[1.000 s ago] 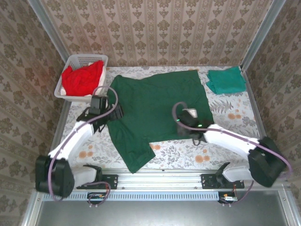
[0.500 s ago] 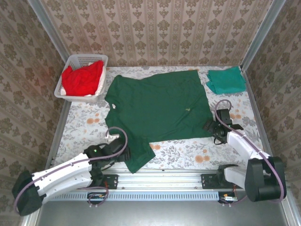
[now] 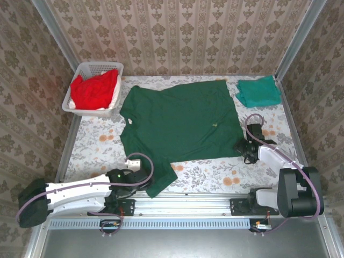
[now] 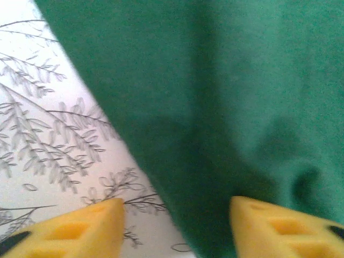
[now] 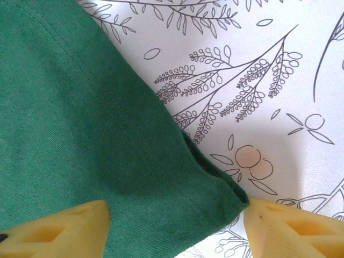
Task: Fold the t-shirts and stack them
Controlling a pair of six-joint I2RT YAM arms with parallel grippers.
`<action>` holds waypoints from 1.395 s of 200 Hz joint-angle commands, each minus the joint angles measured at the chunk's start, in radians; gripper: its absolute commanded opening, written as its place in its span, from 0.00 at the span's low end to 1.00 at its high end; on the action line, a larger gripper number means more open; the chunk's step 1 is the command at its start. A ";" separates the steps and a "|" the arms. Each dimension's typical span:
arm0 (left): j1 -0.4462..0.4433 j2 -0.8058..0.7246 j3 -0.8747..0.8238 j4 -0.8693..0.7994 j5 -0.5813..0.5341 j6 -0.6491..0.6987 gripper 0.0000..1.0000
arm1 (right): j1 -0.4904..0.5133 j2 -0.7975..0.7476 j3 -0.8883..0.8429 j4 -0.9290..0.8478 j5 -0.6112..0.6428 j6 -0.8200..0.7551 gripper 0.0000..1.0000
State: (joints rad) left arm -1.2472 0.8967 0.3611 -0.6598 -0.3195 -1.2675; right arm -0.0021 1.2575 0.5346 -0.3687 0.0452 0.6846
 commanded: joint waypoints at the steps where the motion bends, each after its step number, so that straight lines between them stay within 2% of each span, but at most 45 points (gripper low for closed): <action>1: -0.051 0.034 0.051 0.038 -0.014 -0.035 0.50 | 0.002 -0.009 -0.006 0.023 -0.042 0.000 0.66; 35: -0.083 0.101 0.069 0.045 0.034 -0.044 0.49 | 0.002 -0.015 -0.008 0.022 -0.044 -0.003 0.64; 59: -0.112 0.152 0.076 0.012 0.044 -0.070 0.52 | 0.002 -0.012 -0.011 0.029 -0.053 -0.003 0.63; 87: -0.112 0.144 0.037 0.044 0.061 -0.069 0.51 | 0.002 0.011 -0.003 0.039 -0.071 -0.005 0.63; 100: -0.111 0.142 0.024 0.063 0.061 -0.062 0.44 | 0.002 0.026 0.003 0.041 -0.062 -0.005 0.60; 114: -0.112 0.158 0.019 0.086 0.070 -0.046 0.32 | 0.004 0.042 0.008 0.048 -0.065 -0.005 0.55; 156: -0.105 0.198 0.048 0.054 0.065 -0.004 0.01 | 0.005 0.054 0.017 0.049 -0.068 -0.008 0.32; 217: -0.077 -0.083 0.029 -0.172 0.006 -0.006 0.00 | 0.023 -0.048 0.031 -0.048 -0.036 -0.010 0.00; 279: -0.036 -0.374 0.090 -0.408 -0.082 0.031 0.00 | 0.030 -0.267 0.042 -0.206 -0.008 0.002 0.00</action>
State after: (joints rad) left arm -1.3003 0.5964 0.4038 -0.9031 -0.3305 -1.2640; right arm 0.0177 1.0897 0.5438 -0.4461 0.0143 0.6777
